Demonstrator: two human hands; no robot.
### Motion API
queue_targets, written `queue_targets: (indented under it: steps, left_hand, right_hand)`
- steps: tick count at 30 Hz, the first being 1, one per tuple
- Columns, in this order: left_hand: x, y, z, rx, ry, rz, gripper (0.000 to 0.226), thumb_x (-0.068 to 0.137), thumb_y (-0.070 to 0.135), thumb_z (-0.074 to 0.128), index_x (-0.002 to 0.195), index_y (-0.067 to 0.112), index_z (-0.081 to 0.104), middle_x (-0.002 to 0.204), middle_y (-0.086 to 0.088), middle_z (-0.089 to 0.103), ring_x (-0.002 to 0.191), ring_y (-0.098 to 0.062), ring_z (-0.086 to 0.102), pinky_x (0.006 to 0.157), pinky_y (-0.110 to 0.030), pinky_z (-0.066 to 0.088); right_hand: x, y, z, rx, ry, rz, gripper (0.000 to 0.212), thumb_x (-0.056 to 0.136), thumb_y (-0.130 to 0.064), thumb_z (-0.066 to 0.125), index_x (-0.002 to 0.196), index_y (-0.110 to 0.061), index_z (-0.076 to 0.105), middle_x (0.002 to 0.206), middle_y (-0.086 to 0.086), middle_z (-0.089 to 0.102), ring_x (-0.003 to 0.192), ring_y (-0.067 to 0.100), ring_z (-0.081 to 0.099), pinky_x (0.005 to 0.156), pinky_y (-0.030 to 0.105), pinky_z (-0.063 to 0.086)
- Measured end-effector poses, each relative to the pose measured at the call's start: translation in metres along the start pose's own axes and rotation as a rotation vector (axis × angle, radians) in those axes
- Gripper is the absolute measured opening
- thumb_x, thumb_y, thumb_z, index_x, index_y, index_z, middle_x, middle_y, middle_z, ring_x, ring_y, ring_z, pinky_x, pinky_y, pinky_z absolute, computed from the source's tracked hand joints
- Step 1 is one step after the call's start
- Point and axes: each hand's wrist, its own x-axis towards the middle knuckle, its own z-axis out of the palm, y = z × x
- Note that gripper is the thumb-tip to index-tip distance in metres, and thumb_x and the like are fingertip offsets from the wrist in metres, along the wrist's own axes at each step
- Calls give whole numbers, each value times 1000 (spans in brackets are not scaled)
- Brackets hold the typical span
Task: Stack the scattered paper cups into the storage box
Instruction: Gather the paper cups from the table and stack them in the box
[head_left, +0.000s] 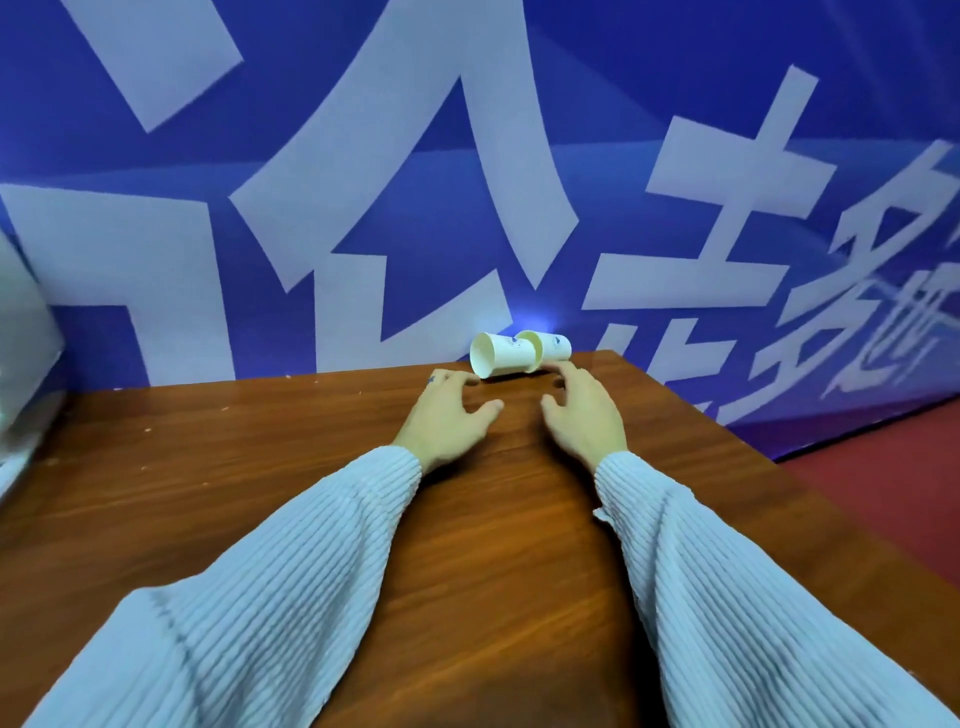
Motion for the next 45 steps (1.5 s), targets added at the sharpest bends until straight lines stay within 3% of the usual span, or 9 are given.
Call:
queue_targets:
  steps: [6, 11, 18, 24, 26, 29, 31, 36, 45]
  left_hand:
    - [39, -1, 19, -15, -17, 38, 58, 90, 50, 66, 142, 29, 52, 146, 3, 40, 140, -19, 35, 115, -36, 31]
    - [60, -1, 24, 17, -94, 12, 49, 91, 48, 66, 138, 39, 56, 161, 1, 26, 152, -22, 6, 124, -49, 13]
    - [76, 2, 28, -20, -114, -115, 54, 90, 52, 62, 141, 38, 55, 147, 1, 50, 141, -27, 38, 118, -40, 24]
    - [63, -2, 18, -147, 25, -62, 44, 93, 41, 64, 133, 24, 61, 123, 9, 57, 110, -14, 58, 89, -25, 44]
    - [58, -5, 13, -118, 101, -26, 41, 93, 40, 63, 130, 22, 63, 121, 10, 58, 103, -11, 59, 83, -23, 42]
    - [51, -14, 3, -107, 171, 3, 34, 93, 39, 62, 122, 23, 69, 120, 13, 61, 105, -11, 59, 88, -24, 41]
    - [49, -19, -5, -87, 187, 18, 31, 92, 40, 61, 116, 24, 72, 119, 12, 64, 102, -12, 61, 88, -25, 42]
    - [42, -18, -22, -88, 226, 33, 32, 92, 38, 61, 118, 22, 70, 120, 9, 64, 102, -10, 61, 89, -26, 44]
    - [-29, 17, -79, 54, 401, 70, 25, 95, 23, 57, 117, 22, 68, 123, 1, 66, 112, -21, 63, 96, -38, 51]
  right_hand:
    - [43, 27, 16, -168, -13, -48, 46, 96, -25, 54, 141, -25, 52, 139, 3, 54, 124, 25, 52, 89, 39, 48]
    - [76, 42, 19, -444, -39, -316, 32, 89, -19, 62, 118, -24, 74, 160, 10, 40, 148, 33, 36, 113, 44, 38]
    - [90, 39, 21, -619, -142, -430, 33, 100, -22, 52, 124, -31, 73, 169, 19, 20, 155, 40, 23, 123, 46, 26]
    - [91, 24, 20, -605, 102, -401, 27, 84, -1, 61, 108, -8, 55, 109, 13, 53, 85, 34, 54, 68, 45, 48]
    - [99, 23, 24, -572, 60, -336, 59, 84, 0, 60, 140, -12, 47, 141, 14, 50, 121, 38, 55, 91, 44, 51]
    - [106, 14, 35, -502, -133, -206, 96, 87, 0, 58, 165, -19, 5, 169, 10, 25, 156, 34, 19, 121, 43, 31]
    - [109, 6, 41, -476, -147, -168, 94, 88, -4, 58, 165, -15, 5, 157, 12, 41, 149, 35, 31, 116, 40, 35]
    - [103, -1, 35, -678, -66, -277, 46, 87, -21, 63, 131, -12, 54, 131, 10, 50, 115, 32, 51, 91, 37, 40]
    - [34, -58, -27, -399, -43, -251, 51, 85, -56, 53, 125, -25, 48, 103, 1, 69, 88, 31, 65, 77, 40, 50]
